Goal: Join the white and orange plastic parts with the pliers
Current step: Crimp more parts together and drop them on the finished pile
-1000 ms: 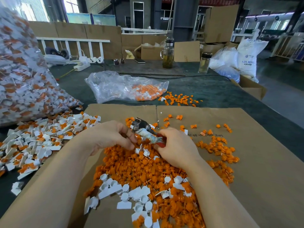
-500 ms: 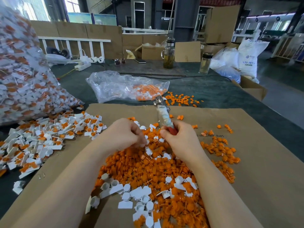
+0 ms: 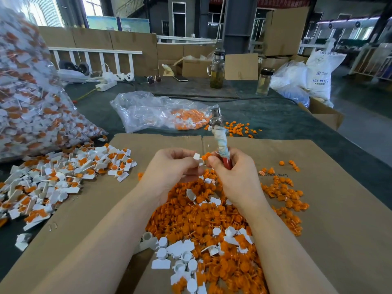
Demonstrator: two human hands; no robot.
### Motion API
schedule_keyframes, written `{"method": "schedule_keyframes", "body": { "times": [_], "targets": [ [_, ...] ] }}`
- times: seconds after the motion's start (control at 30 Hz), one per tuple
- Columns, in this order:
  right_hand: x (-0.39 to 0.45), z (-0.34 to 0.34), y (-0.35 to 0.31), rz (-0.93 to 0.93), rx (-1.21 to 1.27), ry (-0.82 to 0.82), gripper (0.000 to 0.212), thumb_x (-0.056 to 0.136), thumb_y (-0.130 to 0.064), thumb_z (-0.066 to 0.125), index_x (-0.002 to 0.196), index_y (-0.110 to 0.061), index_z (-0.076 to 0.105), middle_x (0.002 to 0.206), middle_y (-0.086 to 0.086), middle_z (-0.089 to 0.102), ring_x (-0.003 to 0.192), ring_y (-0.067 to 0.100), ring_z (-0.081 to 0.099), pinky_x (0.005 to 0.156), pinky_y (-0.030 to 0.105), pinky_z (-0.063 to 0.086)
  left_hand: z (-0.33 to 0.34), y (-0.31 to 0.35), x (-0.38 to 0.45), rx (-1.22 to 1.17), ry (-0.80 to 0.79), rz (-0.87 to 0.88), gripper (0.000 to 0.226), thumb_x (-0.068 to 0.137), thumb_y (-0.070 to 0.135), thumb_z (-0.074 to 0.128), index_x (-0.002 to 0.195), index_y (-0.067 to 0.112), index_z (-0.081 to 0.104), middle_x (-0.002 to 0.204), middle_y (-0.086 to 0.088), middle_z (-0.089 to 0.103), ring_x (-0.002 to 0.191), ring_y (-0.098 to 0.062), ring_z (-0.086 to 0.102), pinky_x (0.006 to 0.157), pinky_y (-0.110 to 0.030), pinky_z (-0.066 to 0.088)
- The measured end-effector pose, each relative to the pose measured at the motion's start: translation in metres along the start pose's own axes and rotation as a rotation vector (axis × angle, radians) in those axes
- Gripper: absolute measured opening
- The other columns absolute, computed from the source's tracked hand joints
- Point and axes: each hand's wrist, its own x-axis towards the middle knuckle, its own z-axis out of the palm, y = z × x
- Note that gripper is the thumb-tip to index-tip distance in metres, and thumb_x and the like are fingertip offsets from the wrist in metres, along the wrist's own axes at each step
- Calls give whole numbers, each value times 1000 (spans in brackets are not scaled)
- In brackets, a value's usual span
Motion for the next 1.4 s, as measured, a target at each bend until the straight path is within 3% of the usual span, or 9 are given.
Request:
{"method": "schedule_keyframes", "body": {
  "times": [0.17, 0.37, 0.63, 0.8, 0.93, 1.07, 1.17, 1.27, 1.4],
  "targets": [
    [0, 1, 3, -45, -87, 32, 7, 91, -31, 66, 93, -26, 61, 77, -11, 64, 75, -9, 59, 59, 4, 42, 5, 2, -4, -72, 36, -11, 4, 83, 2, 70, 83, 4, 67, 69, -11, 73, 71, -21, 75, 64, -27, 61],
    [-1, 2, 4, -97, -91, 129, 12, 90, -29, 68, 97, -21, 64, 74, -10, 64, 72, 1, 61, 58, 14, 46, 11, 5, -9, -190, -4, -46, 3, 81, 2, 72, 78, 1, 72, 80, -18, 75, 72, -21, 75, 59, -23, 58],
    [-3, 3, 2, -143, -95, 216, 11, 88, -26, 70, 93, -19, 63, 70, -10, 61, 67, 5, 59, 55, 18, 47, 17, 4, -13, -215, 21, 6, 2, 79, 5, 76, 80, 3, 76, 82, -17, 76, 77, -23, 75, 74, -30, 60],
    [-2, 3, 3, -136, -123, 201, 12, 87, -19, 71, 97, -18, 64, 76, -12, 64, 73, 0, 62, 59, 14, 49, 20, 3, -14, -116, 97, 115, 4, 78, 2, 77, 77, 1, 74, 75, -16, 75, 70, -22, 74, 65, -25, 61],
    [-1, 2, 3, -117, -154, 178, 16, 88, -19, 70, 103, -18, 65, 84, -12, 67, 76, 3, 64, 68, 25, 56, 21, 2, -13, 4, 154, 187, 6, 77, 4, 79, 75, 6, 74, 70, -8, 75, 71, -21, 74, 61, -19, 56],
    [-1, 2, 1, -94, -167, 124, 16, 89, -21, 69, 103, -26, 62, 88, -11, 68, 81, 5, 65, 71, 31, 57, 21, -1, -11, 146, 223, 236, 11, 78, 12, 80, 70, 16, 73, 68, -2, 74, 75, -21, 74, 72, -32, 60],
    [-1, 1, 1, -103, -193, 102, 16, 89, -20, 68, 100, -28, 59, 83, -16, 64, 76, 4, 63, 63, 25, 51, 22, -2, -10, 196, 256, 244, 13, 77, 19, 81, 68, 19, 71, 68, -1, 74, 74, -20, 73, 77, -40, 61],
    [0, 0, 1, -79, -193, 63, 15, 90, -21, 66, 104, -21, 64, 84, -14, 64, 77, 4, 62, 64, 22, 47, 21, -3, -9, 219, 269, 250, 15, 78, 25, 81, 69, 19, 70, 66, 3, 73, 69, -13, 72, 76, -39, 61],
    [0, -6, -2, -29, -132, -48, 8, 89, -23, 66, 97, -27, 65, 79, -9, 66, 74, 4, 62, 61, 20, 48, 19, -6, -8, 265, 287, 273, 14, 83, 24, 77, 74, 18, 68, 63, 6, 72, 64, -6, 70, 75, -36, 60]
  ]
}}
